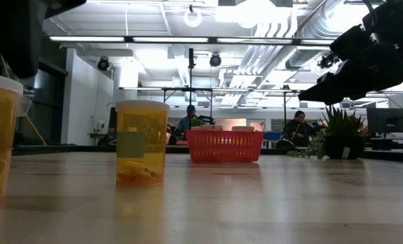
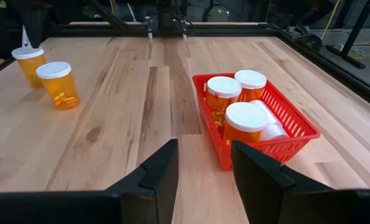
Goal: Pick and place pill bottles into a basket
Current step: Put the orange pill bottle into the red bin
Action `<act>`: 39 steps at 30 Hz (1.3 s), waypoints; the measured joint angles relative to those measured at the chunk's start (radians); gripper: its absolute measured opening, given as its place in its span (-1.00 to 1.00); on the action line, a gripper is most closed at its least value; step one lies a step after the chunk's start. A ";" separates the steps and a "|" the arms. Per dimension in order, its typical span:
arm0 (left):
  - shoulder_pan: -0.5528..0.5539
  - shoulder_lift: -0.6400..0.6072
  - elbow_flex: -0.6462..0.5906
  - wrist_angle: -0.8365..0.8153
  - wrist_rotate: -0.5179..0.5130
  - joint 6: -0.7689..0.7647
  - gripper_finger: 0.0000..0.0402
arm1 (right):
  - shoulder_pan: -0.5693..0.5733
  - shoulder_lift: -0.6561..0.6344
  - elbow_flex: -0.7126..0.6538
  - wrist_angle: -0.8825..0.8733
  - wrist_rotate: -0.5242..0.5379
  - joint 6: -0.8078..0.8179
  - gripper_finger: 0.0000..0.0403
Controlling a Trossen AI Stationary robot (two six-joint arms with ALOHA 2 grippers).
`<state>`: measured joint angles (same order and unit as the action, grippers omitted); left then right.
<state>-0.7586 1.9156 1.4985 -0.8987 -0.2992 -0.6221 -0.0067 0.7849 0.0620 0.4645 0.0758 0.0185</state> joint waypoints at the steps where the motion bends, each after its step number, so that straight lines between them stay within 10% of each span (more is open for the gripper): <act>1: 0.000 0.000 -0.005 0.000 0.000 -0.007 0.46 | 0.000 0.000 0.000 0.000 0.000 0.000 -0.31; 39: 0.019 0.004 -0.209 0.209 0.009 0.010 0.46 | 0.000 0.000 0.000 -0.006 0.001 0.001 -0.31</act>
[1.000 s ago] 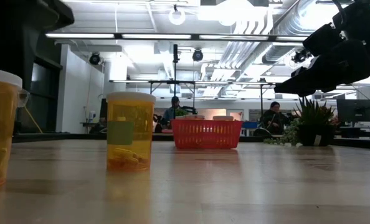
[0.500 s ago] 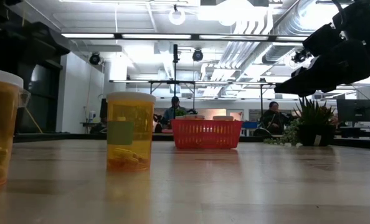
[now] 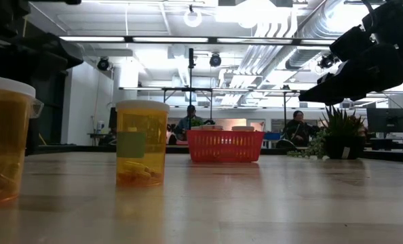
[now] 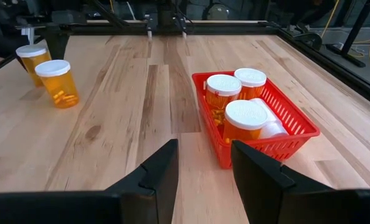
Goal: Pick and place pill bottles into a basket
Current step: Put the orange pill bottle into the red bin
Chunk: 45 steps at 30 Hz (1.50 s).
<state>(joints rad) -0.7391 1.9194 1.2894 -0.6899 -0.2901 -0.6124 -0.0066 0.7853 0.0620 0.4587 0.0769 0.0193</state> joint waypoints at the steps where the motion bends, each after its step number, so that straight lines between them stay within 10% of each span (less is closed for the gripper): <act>1: 0.000 0.000 -0.005 0.002 0.002 0.004 0.46 | 0.000 0.000 0.000 0.000 0.000 0.000 -0.31; 17: 0.000 0.000 -0.009 0.019 -0.036 0.088 0.45 | 0.000 0.000 0.000 -0.001 0.000 0.001 -0.31; 26: 0.000 0.000 -0.009 0.019 -0.030 0.113 0.13 | 0.000 0.000 0.000 -0.001 0.000 0.002 -0.31; 45: 0.163 -0.003 0.112 -0.142 0.146 0.288 0.09 | 0.000 0.000 0.000 0.044 0.001 0.006 -0.31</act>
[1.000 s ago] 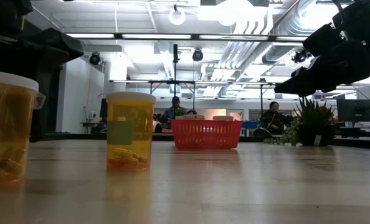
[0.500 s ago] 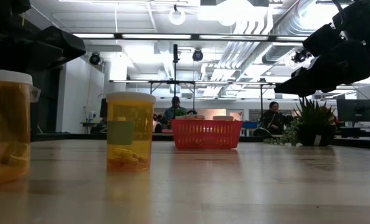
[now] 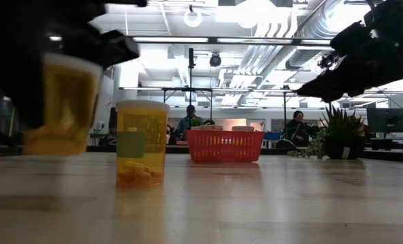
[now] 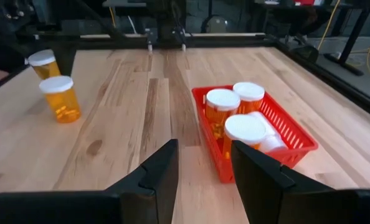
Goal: Pick and place pill bottles into a basket
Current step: Put the orange pill bottle into the red bin
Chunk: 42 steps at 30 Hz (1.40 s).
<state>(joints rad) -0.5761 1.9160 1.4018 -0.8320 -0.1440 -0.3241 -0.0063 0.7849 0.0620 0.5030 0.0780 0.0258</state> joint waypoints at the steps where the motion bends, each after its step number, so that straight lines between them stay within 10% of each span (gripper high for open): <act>1: 0.016 0.000 0.023 -0.039 0.008 0.021 0.09 | 0.000 0.000 0.000 0.006 0.000 0.000 -0.31; 16: 0.264 -0.002 0.362 -0.339 0.030 0.332 0.09 | 0.000 0.000 0.000 0.053 0.002 0.000 -0.31; 42: 0.705 0.009 0.353 -0.125 0.243 0.720 0.09 | 0.000 0.000 0.000 0.056 0.002 0.000 -0.31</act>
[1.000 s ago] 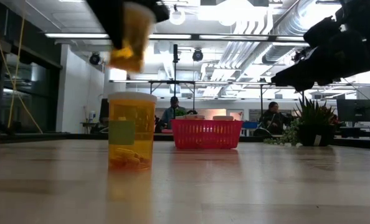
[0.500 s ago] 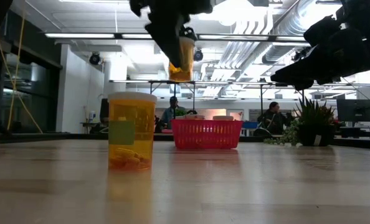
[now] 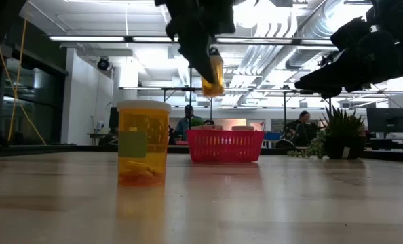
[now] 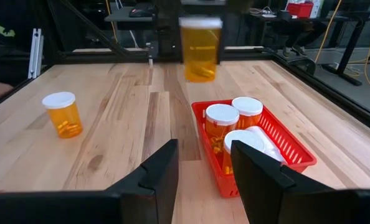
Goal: Pick and place pill bottles into a basket
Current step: Put the orange pill bottle into the red bin
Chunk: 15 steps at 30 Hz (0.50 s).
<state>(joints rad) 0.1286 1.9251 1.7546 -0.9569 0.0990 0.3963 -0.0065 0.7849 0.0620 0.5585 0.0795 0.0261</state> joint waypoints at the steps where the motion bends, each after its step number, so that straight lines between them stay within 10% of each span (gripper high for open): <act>1: 0.009 0.005 -0.001 0.001 0.000 0.000 0.10 | 0.000 0.000 0.000 0.000 0.000 0.000 -0.31; 15: 0.035 0.059 -0.001 0.022 0.051 0.031 0.11 | 0.000 0.000 0.000 -0.006 0.019 0.000 -0.31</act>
<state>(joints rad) 0.1638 1.9839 1.7535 -0.9345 0.1497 0.4270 -0.0066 0.7853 0.0620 0.5524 0.0988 0.0265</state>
